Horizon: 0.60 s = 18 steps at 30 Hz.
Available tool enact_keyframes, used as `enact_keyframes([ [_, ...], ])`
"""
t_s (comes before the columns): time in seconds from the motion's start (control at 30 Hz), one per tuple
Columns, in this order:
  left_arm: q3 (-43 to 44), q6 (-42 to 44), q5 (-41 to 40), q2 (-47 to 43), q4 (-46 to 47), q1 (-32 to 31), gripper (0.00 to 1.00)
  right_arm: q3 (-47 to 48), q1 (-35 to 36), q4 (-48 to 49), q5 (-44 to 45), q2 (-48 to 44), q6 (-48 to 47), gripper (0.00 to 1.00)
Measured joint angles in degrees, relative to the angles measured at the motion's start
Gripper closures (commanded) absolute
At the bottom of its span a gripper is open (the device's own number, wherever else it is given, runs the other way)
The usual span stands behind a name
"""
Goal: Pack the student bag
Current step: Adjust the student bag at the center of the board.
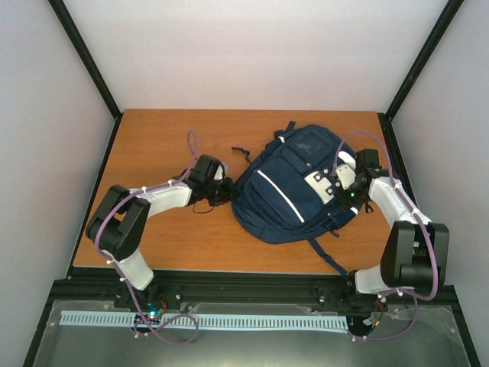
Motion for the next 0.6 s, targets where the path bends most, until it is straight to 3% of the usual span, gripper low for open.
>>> enact_keyframes([
  [0.2, -8.74, -1.44, -0.72, -9.22, 2.6, -3.26, 0.99, 8.0, 1.84, -0.5, 0.63, 9.6, 0.9, 0.49],
  [0.4, -16.48, -4.68, -7.17, -18.97, 3.37, -11.08, 0.99, 20.09, 7.87, -0.66, 2.54, 21.22, 2.71, 0.5],
  [0.6, -19.69, -8.46, -13.4, -21.49, 3.67, -17.33, 0.95, 35.32, 14.38, -1.55, 3.1, 33.42, 5.55, 0.49],
])
